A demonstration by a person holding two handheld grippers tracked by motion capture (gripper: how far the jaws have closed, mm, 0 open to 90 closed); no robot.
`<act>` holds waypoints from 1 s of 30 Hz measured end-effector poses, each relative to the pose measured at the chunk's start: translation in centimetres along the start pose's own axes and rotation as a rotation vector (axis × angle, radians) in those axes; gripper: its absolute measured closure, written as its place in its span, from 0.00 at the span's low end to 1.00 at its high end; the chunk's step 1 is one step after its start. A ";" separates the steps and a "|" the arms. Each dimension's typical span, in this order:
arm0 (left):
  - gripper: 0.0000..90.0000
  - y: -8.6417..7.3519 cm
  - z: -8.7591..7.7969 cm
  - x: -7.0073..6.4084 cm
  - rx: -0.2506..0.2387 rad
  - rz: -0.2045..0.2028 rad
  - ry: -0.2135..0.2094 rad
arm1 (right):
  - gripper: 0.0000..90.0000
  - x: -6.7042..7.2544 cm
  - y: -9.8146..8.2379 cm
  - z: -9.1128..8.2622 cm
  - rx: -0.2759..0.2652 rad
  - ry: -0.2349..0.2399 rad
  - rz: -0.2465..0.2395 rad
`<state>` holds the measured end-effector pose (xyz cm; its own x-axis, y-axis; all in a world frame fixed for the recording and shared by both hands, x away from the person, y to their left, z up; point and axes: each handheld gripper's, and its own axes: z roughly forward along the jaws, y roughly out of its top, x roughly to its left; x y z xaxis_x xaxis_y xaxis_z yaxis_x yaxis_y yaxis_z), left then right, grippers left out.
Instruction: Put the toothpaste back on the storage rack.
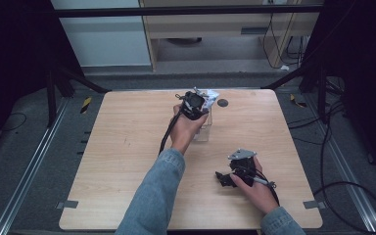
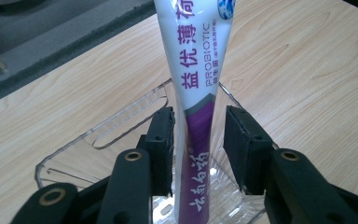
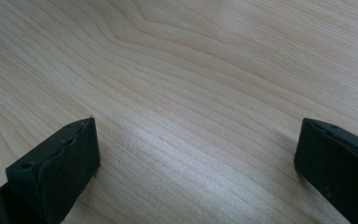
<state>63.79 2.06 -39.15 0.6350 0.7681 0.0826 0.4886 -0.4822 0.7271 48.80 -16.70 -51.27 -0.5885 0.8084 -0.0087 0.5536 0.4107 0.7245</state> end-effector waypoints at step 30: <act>0.05 -0.8 -3.1 -1.0 -0.016 0.058 0.037 | 0.00 0.0 0.0 0.0 0.001 0.000 -0.002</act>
<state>60.95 3.00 -37.73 0.6394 0.7542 0.1494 0.4420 -0.5195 0.7313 48.80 -16.71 -51.27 -0.5896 0.8076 -0.0105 0.5526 0.4129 0.7240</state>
